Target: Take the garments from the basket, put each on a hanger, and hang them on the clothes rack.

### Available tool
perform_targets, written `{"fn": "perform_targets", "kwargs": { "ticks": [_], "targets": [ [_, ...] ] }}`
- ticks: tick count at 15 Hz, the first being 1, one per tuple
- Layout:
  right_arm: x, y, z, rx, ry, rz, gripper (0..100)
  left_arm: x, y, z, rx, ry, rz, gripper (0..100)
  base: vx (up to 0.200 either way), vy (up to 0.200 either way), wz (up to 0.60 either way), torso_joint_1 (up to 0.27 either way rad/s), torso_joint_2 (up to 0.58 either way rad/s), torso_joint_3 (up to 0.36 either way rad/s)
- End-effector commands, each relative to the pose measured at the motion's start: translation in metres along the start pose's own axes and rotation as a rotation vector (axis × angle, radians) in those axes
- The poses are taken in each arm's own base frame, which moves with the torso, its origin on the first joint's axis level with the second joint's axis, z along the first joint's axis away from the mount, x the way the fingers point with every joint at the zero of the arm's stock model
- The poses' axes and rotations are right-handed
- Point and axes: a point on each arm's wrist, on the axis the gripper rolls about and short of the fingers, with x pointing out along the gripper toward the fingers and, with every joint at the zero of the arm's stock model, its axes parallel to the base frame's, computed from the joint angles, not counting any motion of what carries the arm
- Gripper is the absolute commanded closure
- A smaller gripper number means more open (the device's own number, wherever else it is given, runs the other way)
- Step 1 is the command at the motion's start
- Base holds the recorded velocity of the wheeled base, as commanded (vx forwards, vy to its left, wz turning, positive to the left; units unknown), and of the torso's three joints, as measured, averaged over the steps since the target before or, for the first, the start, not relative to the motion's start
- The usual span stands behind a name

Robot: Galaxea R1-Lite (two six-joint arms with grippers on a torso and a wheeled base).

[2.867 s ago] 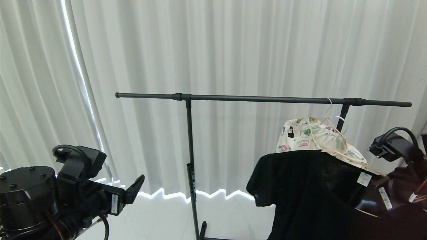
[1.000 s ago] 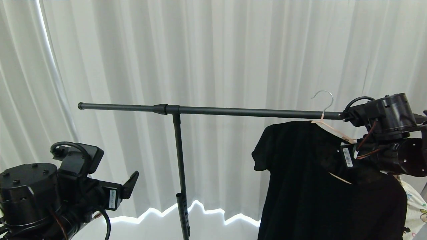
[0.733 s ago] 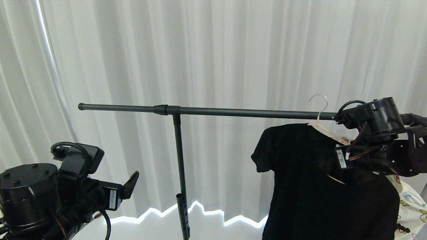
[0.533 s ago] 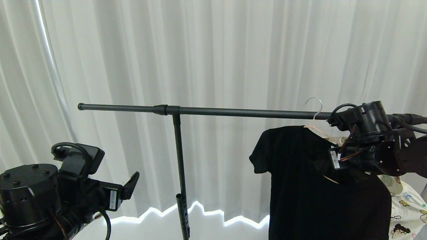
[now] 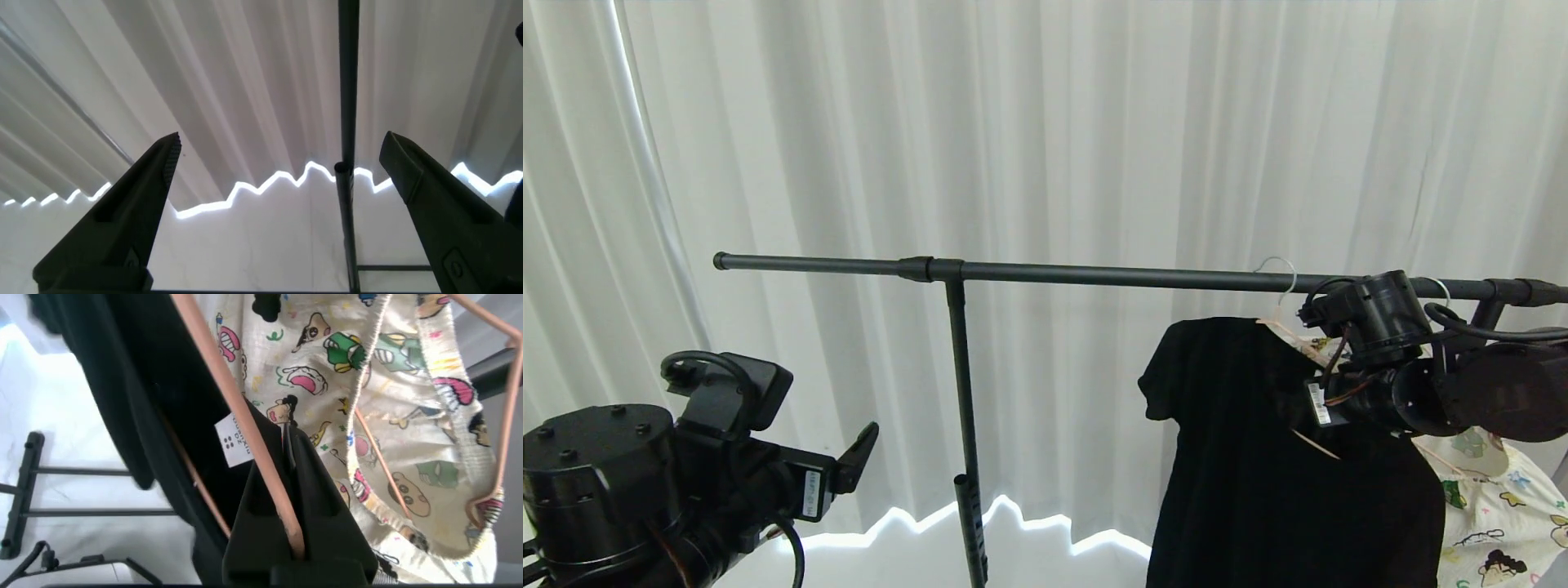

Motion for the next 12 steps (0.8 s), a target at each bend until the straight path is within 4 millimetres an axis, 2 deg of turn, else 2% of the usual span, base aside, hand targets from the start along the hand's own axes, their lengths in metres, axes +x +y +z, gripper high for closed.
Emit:
{"fn": "perform_targets", "kwargs": {
  "ticks": [1,6,12],
  "targets": [
    [0.002,0.001,-0.001,-0.003,0.004,-0.001,100,0.0,0.0,0.0,0.0,0.0,0.0,0,0.0,0.0,0.0,0.0,0.0,0.0],
    [0.005,0.004,0.01,0.012,-0.021,-0.001,100,-0.001,0.0,-0.001,0.001,0.001,0.0,0,0.0,0.0,0.0,0.0,0.0,0.0],
    [0.002,0.002,0.009,0.006,-0.014,-0.011,100,-0.002,0.001,0.0,-0.004,-0.006,0.001,0,0.0,0.0,0.0,0.0,0.0,0.0]
  ]
}}
